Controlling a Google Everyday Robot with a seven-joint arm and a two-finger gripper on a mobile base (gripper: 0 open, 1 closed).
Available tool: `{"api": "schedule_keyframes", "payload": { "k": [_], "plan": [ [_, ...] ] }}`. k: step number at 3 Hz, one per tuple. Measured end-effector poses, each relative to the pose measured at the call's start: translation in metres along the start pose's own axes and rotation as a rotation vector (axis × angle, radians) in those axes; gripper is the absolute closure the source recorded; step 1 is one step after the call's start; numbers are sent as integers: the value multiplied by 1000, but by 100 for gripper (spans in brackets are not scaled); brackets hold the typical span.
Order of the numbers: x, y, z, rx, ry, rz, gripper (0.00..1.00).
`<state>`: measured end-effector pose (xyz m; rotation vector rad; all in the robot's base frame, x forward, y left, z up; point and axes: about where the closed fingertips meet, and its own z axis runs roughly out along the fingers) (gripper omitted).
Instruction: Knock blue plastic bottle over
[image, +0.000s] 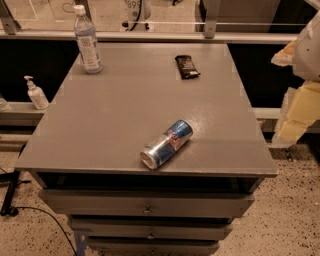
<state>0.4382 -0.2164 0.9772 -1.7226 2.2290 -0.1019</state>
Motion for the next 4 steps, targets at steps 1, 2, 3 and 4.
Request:
{"api": "schedule_keyframes", "payload": {
  "k": [1, 2, 3, 4],
  "plan": [
    [0, 0, 0, 0, 0, 0, 0],
    [-5, -2, 1, -2, -23, -11, 0],
    [-36, -14, 24, -43, -119, -6, 0],
    [-93, -36, 57, -91, -261, -3, 0]
  ]
}}
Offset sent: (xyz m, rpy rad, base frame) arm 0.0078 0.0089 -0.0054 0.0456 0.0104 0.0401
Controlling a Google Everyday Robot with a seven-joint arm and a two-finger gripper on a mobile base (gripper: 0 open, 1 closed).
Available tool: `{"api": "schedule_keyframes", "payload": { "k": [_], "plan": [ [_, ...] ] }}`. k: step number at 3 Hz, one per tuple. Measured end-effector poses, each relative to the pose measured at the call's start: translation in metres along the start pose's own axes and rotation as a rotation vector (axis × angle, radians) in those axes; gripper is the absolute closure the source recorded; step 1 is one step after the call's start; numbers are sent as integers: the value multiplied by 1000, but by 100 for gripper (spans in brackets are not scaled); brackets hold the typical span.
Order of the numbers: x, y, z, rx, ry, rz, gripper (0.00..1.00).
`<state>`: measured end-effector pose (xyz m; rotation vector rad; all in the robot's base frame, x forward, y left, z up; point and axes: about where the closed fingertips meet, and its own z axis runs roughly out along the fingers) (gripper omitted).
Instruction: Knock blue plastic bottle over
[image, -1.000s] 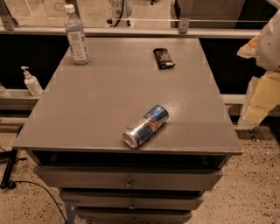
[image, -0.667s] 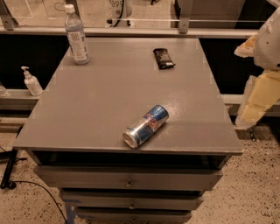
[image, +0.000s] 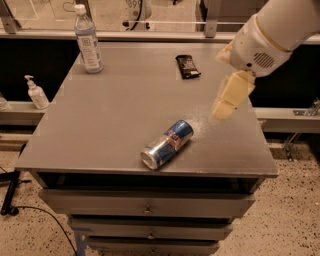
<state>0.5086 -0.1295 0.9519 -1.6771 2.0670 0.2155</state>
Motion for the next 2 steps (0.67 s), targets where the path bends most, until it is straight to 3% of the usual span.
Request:
{"api": "schedule_keyframes", "payload": {
  "k": [1, 2],
  "plan": [
    [-52, -27, 37, -20, -163, 16, 0],
    [-105, -48, 62, -26, -355, 77, 0]
  ]
}}
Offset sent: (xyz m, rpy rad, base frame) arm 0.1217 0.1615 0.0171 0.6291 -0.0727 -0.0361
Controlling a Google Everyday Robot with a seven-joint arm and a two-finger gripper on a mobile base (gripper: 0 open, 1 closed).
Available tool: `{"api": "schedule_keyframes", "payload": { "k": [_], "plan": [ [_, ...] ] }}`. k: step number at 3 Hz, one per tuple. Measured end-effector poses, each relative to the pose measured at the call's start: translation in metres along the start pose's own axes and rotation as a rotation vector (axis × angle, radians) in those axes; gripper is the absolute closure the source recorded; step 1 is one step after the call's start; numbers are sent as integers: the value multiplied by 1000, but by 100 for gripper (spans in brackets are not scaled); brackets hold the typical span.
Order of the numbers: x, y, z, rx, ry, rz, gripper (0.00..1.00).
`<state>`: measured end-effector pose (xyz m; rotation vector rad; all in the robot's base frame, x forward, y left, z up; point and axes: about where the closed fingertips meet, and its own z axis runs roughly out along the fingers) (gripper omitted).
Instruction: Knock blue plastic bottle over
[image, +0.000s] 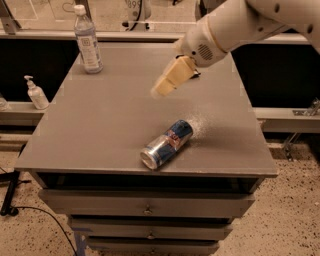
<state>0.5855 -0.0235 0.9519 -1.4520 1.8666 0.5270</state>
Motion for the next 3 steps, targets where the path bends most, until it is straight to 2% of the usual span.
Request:
{"api": "schedule_keyframes", "payload": {
  "k": [1, 2, 3],
  "plan": [
    [-10, -7, 4, 25, -37, 4, 0],
    [-9, -6, 4, 21, -34, 3, 0],
    [-12, -7, 7, 37, -66, 10, 0]
  ]
}}
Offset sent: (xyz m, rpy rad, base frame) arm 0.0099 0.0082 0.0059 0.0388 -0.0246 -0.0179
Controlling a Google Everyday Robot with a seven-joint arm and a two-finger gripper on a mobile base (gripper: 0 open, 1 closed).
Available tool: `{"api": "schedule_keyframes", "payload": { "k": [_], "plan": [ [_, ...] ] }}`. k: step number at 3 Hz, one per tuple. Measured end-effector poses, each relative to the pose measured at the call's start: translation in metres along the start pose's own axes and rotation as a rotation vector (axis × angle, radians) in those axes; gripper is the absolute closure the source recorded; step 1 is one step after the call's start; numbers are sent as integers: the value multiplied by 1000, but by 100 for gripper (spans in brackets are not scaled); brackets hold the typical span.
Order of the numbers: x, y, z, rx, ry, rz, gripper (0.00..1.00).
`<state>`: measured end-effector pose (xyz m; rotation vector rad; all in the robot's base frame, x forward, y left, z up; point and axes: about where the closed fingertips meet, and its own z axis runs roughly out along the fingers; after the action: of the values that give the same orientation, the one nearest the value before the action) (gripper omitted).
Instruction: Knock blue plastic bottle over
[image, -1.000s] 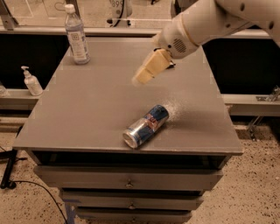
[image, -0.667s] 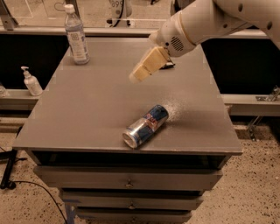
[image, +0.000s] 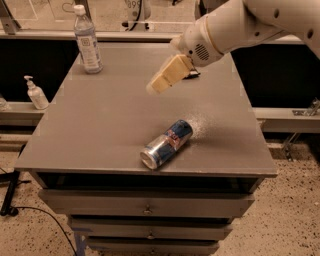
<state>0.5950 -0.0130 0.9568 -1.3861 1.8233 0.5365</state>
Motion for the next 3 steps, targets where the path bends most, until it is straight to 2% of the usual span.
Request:
{"api": "schedule_keyframes", "payload": {
  "k": [1, 2, 3],
  "plan": [
    [-12, -7, 28, 16, -107, 8, 0],
    [-35, -46, 58, 91, -259, 11, 0],
    [-58, -98, 83, 176, -396, 30, 0]
  ]
}}
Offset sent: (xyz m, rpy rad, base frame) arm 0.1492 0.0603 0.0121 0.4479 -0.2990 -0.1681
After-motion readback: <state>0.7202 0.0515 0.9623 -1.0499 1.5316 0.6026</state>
